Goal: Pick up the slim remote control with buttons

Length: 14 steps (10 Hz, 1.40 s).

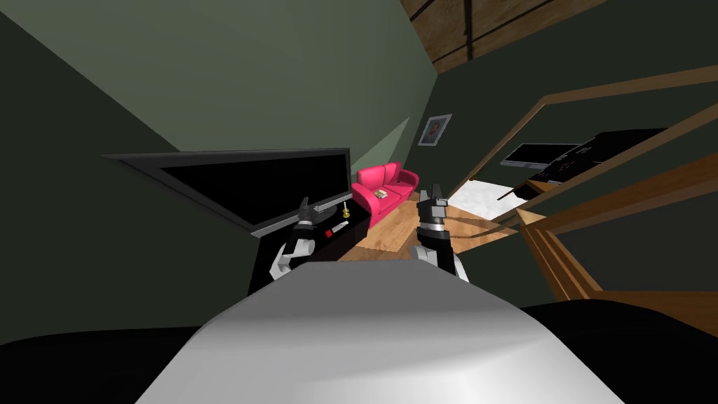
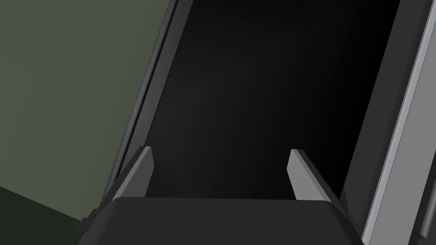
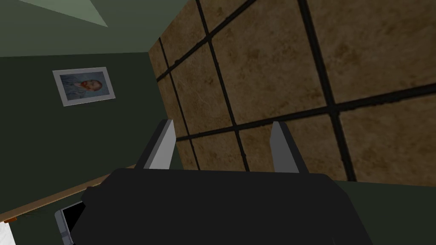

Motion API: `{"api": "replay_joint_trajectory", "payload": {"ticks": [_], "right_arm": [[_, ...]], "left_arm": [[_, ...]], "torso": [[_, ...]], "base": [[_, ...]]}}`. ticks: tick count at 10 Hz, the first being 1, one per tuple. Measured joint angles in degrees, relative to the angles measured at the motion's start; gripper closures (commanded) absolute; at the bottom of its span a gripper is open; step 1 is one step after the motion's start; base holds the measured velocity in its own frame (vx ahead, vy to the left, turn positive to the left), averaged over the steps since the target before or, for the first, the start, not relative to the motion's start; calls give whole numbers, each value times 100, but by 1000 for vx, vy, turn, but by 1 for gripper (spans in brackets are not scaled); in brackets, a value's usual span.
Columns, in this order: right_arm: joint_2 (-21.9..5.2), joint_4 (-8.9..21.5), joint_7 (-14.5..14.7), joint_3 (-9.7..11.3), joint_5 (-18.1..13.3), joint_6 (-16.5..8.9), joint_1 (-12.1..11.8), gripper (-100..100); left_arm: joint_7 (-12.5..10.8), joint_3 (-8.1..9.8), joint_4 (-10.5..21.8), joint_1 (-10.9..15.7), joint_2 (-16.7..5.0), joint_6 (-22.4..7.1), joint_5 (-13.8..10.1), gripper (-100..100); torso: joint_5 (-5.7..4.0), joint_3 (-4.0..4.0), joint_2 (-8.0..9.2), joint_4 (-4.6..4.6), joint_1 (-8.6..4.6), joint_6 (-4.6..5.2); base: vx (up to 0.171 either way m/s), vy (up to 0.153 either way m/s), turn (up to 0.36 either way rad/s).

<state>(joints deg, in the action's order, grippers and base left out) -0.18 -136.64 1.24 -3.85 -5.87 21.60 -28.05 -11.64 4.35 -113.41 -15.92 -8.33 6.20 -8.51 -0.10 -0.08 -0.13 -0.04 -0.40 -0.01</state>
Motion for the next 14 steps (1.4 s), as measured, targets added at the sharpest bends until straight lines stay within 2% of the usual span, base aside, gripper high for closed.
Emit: {"api": "replay_joint_trajectory", "payload": {"ticks": [1,2,5,7,9,10,12,13,14], "right_arm": [[0,0,0,0,0,0,0,0],[0,0,0,0,0,0,0,0],[0,0,0,0,0,0,0,0],[0,0,0,0,0,0,0,0],[0,0,0,0,0,0,0,0],[-1,0,0,-1,0,0,0,0],[-1,0,0,-1,0,0,0,0],[-1,0,0,0,0,0,0,0],[-1,0,0,-1,0,0,0,0]], "left_arm": [[-39,40,87,52,5,-179,-81,-100],[-136,121,300,149,-84,-323,-232,-100],[-250,207,584,287,-91,-772,-414,-100],[-369,309,990,506,-197,-1079,-630,-100],[-416,378,1259,642,-165,-1446,-722,-100],[-452,382,1304,594,-202,-1578,-784,-100],[-526,420,1559,664,-288,-1841,-926,-100],[-571,440,1803,774,-370,-1928,-1025,-100],[-592,461,1890,783,-357,-2057,-1046,-100]], "torso": [[2,0,-1,0,5,2],[0,-5,-8,-2,-4,2],[3,0,-1,0,17,-2],[1,-3,-5,-1,0,2],[3,-1,-2,0,15,0],[4,3,5,1,21,-3],[4,3,6,1,20,-3],[5,0,-1,0,21,0],[5,1,3,0,24,-3]], "base": [[72,-122,-182],[62,-87,-51],[51,-68,-94],[64,-91,-126],[49,-49,-72],[47,-64,-118],[53,-48,-89],[51,-34,-57],[49,-46,-109]]}}
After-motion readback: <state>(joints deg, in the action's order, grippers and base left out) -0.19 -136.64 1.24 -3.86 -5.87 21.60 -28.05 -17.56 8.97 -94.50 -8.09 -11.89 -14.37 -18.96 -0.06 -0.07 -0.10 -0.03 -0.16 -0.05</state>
